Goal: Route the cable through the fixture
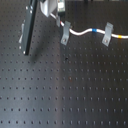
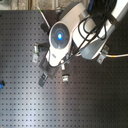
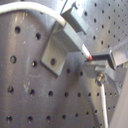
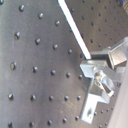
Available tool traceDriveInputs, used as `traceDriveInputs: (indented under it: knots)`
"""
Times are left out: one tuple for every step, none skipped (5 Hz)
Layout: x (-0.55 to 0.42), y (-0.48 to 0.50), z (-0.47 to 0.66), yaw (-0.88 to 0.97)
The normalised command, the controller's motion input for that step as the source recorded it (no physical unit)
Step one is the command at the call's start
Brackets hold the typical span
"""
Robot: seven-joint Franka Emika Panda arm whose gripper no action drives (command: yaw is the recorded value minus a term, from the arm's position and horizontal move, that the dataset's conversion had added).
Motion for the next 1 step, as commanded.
traceDriveInputs:
  knots:
    - [0.000,0.000,0.00,0.06]
